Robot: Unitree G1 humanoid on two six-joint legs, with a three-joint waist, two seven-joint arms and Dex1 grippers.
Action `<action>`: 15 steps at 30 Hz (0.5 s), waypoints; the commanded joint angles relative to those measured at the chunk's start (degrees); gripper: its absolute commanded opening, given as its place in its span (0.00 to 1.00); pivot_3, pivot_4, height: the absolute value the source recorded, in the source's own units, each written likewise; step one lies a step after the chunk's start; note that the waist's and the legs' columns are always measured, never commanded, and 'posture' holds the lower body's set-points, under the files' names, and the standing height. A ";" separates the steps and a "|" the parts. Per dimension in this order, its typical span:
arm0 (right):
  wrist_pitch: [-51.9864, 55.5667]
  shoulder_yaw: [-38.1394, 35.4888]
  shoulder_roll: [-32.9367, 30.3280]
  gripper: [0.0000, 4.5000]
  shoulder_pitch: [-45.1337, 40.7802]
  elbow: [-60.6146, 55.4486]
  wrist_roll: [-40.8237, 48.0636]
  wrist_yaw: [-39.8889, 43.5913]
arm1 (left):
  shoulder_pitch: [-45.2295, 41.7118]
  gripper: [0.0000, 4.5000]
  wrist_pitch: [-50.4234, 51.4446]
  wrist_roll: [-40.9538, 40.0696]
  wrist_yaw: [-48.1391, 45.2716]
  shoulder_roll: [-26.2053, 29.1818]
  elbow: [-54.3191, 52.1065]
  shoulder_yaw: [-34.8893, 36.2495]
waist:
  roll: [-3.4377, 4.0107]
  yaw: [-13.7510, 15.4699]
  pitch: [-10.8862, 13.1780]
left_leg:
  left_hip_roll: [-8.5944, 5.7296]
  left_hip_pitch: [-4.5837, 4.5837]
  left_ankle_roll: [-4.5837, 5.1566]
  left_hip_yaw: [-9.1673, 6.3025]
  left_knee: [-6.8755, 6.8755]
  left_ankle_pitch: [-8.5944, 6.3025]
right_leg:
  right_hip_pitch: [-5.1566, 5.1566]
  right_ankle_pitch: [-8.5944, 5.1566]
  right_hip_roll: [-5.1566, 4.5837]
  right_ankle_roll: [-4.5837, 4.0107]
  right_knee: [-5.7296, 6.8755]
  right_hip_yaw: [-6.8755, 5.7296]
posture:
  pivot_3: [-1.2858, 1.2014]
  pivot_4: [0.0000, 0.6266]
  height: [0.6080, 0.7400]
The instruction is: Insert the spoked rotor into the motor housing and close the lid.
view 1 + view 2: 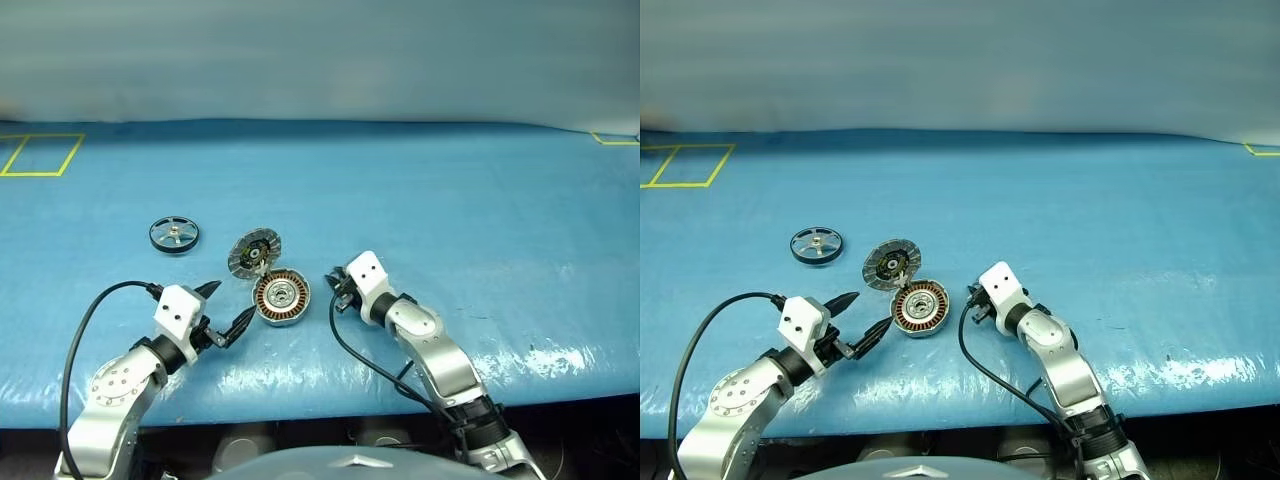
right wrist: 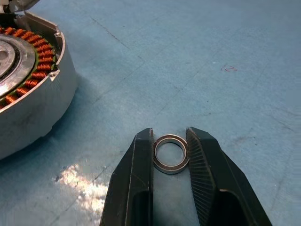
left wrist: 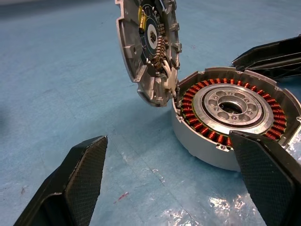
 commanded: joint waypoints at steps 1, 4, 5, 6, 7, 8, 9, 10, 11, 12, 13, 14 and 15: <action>4.66 -0.25 -3.87 0.15 0.16 -11.30 0.04 2.71 | 0.18 1.00 -1.38 0.63 -0.20 0.36 -0.39 -0.09 | 0.03 0.17 0.02 | 0.00 -0.01 0.00 0.00 0.02 0.00 | 0.00 0.00 0.00 0.00 0.00 0.00 | 0.52 0.24 1.00; 8.09 -0.98 -5.54 0.15 -0.01 -17.00 2.30 4.40 | -0.10 1.00 -1.98 0.93 -0.43 0.42 -0.17 -0.19 | 0.02 0.08 0.02 | 0.04 -0.03 0.00 0.01 0.08 -0.01 | 0.00 -0.02 0.02 -0.02 0.02 -0.01 | 0.52 0.24 1.00; 9.07 -1.23 -5.47 0.15 -0.27 -18.69 3.32 4.77 | -0.32 1.00 -2.36 1.26 -0.39 0.42 0.01 -0.20 | 0.02 0.08 0.02 | 0.08 -0.01 0.00 0.00 0.08 -0.01 | 0.01 -0.02 0.03 -0.03 0.03 -0.01 | 0.52 0.24 1.00; 9.78 -1.24 -5.12 0.15 -0.64 -19.99 4.11 4.98 | -0.59 1.00 -2.77 1.78 -0.29 0.49 0.28 -0.31 | 0.02 0.09 0.02 | 0.10 -0.01 0.00 0.00 0.09 -0.01 | 0.01 -0.03 0.04 -0.05 0.03 -0.02 | 0.52 0.24 1.00; 10.38 -1.04 -4.74 0.15 -1.07 -20.95 4.71 5.02 | -0.83 1.00 -3.28 2.53 -0.13 0.62 0.66 -0.52 | 0.02 0.11 0.02 | 0.11 -0.01 0.00 0.00 0.09 -0.01 | 0.01 -0.04 0.04 -0.05 0.03 -0.02 | 0.52 0.24 1.00; 10.54 -0.52 -4.17 0.15 -1.44 -21.31 5.08 4.89 | -0.96 1.00 -4.26 3.39 -0.17 0.76 1.20 -0.84 | 0.02 0.12 0.02 | 0.11 -0.01 0.00 0.00 0.09 -0.01 | 0.01 -0.04 0.04 -0.05 0.03 -0.03 | 0.52 0.24 1.00; 10.67 -0.13 -3.85 0.15 -1.68 -21.46 5.30 4.78 | -1.03 1.00 -4.94 3.95 -0.24 0.83 1.59 -1.06 | 0.02 0.12 0.02 | 0.09 -0.02 0.00 0.01 0.10 -0.01 | 0.01 -0.03 0.04 -0.05 0.03 -0.02 | 0.52 0.24 1.00; 10.74 0.58 -3.32 0.15 -1.91 -21.27 5.56 4.70 | -1.15 1.00 -7.14 4.09 -1.05 0.70 2.40 -1.30 | 0.00 0.11 0.01 | 0.08 -0.02 0.00 0.02 0.11 -0.01 | 0.01 -0.03 0.03 -0.04 0.03 -0.02 | 0.52 0.24 1.00; 10.32 2.13 -2.63 0.15 -2.30 -20.46 5.23 4.48 | -1.21 1.00 -8.07 3.58 -1.52 0.29 2.95 -1.37 | -0.01 0.14 0.01 | 0.08 -0.02 0.00 0.02 0.11 -0.01 | 0.01 -0.03 0.03 -0.04 0.01 -0.02 | 0.52 0.24 1.00; 10.05 3.68 -2.02 0.15 -2.72 -19.62 4.63 4.17 | -1.30 1.00 -8.93 3.18 -1.97 0.00 3.41 -1.42 | 0.00 0.16 0.01 | 0.07 -0.04 0.00 0.01 0.11 -0.01 | 0.01 -0.03 0.03 -0.04 0.00 -0.02 | 0.52 0.24 1.00; 9.74 5.39 -1.24 0.15 -3.24 -18.63 3.92 3.79 | -1.33 1.00 -8.95 2.68 -2.32 -0.16 3.69 -1.44 | 0.01 0.15 0.02 | 0.06 -0.05 0.01 0.01 0.11 -0.01 | -0.01 -0.03 0.02 -0.04 -0.01 -0.02 | 0.52 0.24 1.00; 9.54 6.48 -0.79 0.15 -3.61 -17.99 3.47 3.45 | -1.35 1.00 -8.78 2.40 -2.51 -0.24 3.86 -1.41 | 0.01 0.13 0.01 | 0.06 -0.05 0.02 0.02 0.10 -0.02 | -0.02 -0.03 0.01 -0.04 0.00 -0.02 | 0.52 0.24 1.00; 9.29 7.35 -0.23 0.15 -3.90 -17.34 3.13 2.96 | -1.31 1.00 -8.63 2.10 -2.91 -0.15 3.92 -1.49 | 0.01 0.14 0.02 | 0.06 -0.06 0.01 0.00 0.10 -0.02 | -0.03 -0.02 0.02 -0.05 0.00 -0.02 | 0.52 0.24 1.00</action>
